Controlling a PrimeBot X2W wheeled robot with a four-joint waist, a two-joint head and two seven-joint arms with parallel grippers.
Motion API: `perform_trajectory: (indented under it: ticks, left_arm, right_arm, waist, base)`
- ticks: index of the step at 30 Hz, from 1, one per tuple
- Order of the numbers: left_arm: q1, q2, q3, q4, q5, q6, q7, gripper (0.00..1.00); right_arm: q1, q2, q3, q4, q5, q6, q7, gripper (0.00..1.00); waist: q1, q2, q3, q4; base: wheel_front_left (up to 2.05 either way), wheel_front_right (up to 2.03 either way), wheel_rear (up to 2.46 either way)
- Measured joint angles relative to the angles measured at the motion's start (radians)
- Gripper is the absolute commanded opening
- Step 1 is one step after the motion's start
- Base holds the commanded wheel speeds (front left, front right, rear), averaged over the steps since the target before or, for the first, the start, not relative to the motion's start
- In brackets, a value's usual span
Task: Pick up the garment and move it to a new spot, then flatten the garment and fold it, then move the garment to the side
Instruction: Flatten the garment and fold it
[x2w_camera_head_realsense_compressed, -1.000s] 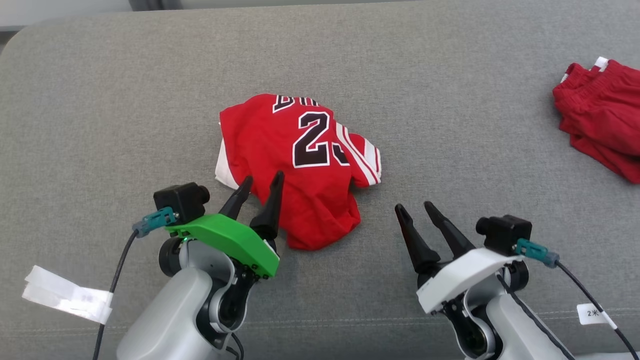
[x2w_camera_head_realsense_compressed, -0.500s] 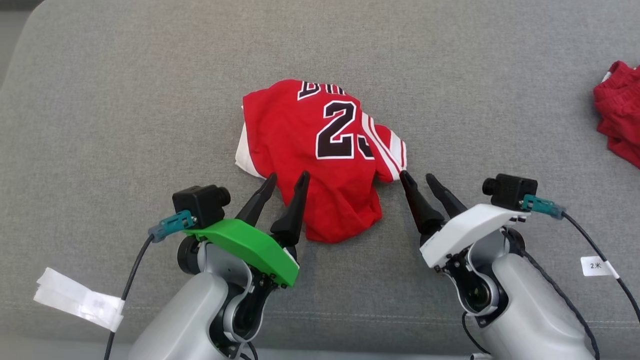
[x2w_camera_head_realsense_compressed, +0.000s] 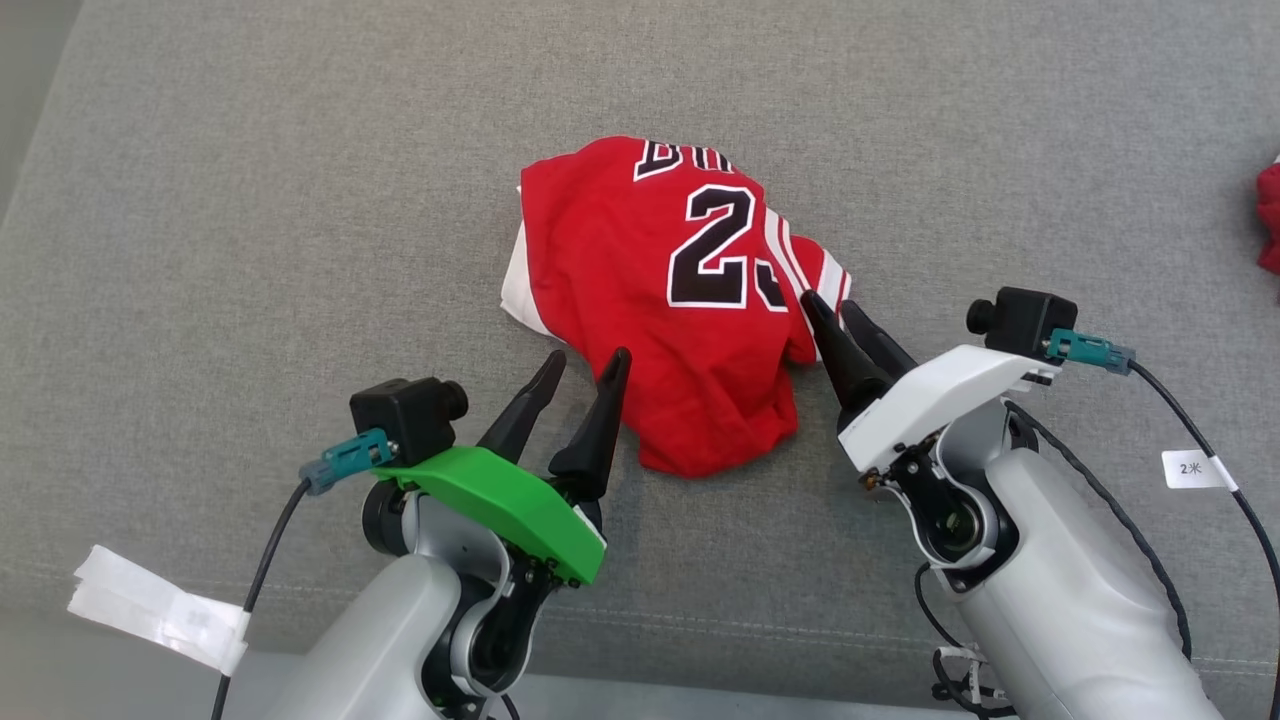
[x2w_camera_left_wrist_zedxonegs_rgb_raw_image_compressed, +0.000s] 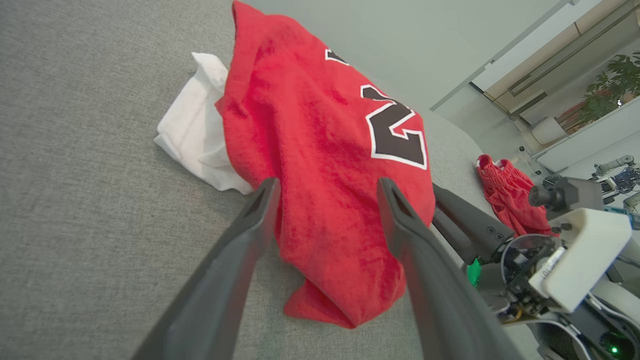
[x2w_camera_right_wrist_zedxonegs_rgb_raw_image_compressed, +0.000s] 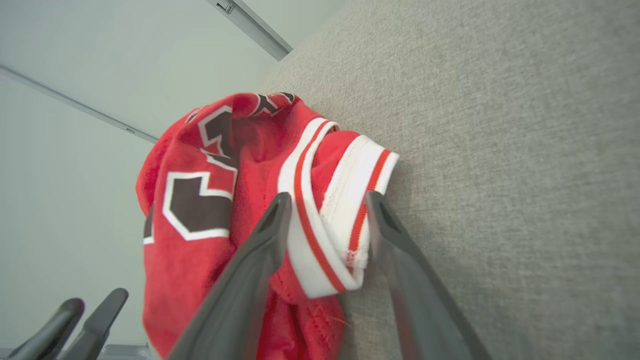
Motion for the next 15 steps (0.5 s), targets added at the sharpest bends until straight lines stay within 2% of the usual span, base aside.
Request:
perform_trajectory:
  ticks: [2, 4, 5, 6, 7, 11, 13, 14, 15]
  left_arm:
    - [0.000, 0.000, 0.001, -0.002, 0.001, 0.000, 0.000, 1.00]
    - [0.001, 0.001, 0.006, -0.005, 0.001, 0.000, 0.000, 1.00]
    - [0.002, 0.002, 0.007, -0.007, 0.001, 0.000, 0.000, 1.00]
    - [0.003, 0.002, 0.009, -0.009, 0.001, 0.000, 0.000, 1.00]
    - [0.003, 0.002, 0.011, -0.011, 0.001, 0.000, 0.000, 1.00]
    - [0.007, 0.002, 0.019, -0.014, 0.005, 0.000, 0.000, 1.00]
    - [0.015, 0.003, 0.026, -0.014, 0.005, 0.000, -0.002, 1.00]
    - [0.019, 0.005, 0.027, -0.014, 0.005, 0.000, -0.002, 1.00]
    - [0.021, 0.006, 0.027, -0.014, 0.005, 0.000, -0.002, 1.00]
  right_arm:
    - [-0.003, -0.001, 0.002, 0.008, 0.004, 0.000, 0.002, 0.51]
    - [-0.011, -0.001, 0.008, 0.022, 0.015, 0.000, 0.013, 0.44]
    - [-0.015, -0.001, 0.012, 0.026, 0.019, 0.000, 0.016, 0.30]
    - [-0.018, -0.001, 0.015, 0.030, 0.020, 0.000, 0.016, 0.12]
    - [-0.020, -0.001, 0.018, 0.033, 0.020, 0.001, 0.017, 0.00]
    - [-0.030, -0.001, 0.031, 0.038, 0.035, 0.005, 0.025, 0.00]
    - [-0.035, -0.001, 0.041, 0.040, 0.057, 0.020, 0.037, 0.00]
    - [-0.036, -0.001, 0.044, 0.040, 0.068, 0.020, 0.042, 0.39]
    - [-0.036, -0.001, 0.048, 0.041, 0.072, 0.021, 0.043, 0.73]
  waist:
    - [0.0000, 0.0000, 0.002, 0.002]
    - [0.0000, -0.0001, 0.003, 0.004]
    - [0.0000, -0.0001, 0.003, 0.005]
    - [0.0000, -0.0001, 0.003, 0.005]
    - [-0.0001, 0.0000, 0.003, 0.005]
    - [0.0000, 0.0000, 0.002, 0.003]
    - [0.0000, 0.0000, -0.001, -0.001]
    - [0.0000, 0.0000, -0.002, -0.004]
    - [0.0000, 0.0000, -0.004, -0.006]
  base:
    - [0.00, 0.00, 0.00]
    - [0.00, 0.00, 0.00]
    - [0.00, 0.00, 0.00]
    - [0.00, 0.00, 0.00]
    - [0.00, 0.00, 0.00]
    - [0.00, 0.00, 0.00]
    - [0.00, 0.00, 0.00]
    - [0.00, 0.00, 0.00]
    - [0.00, 0.00, 0.00]
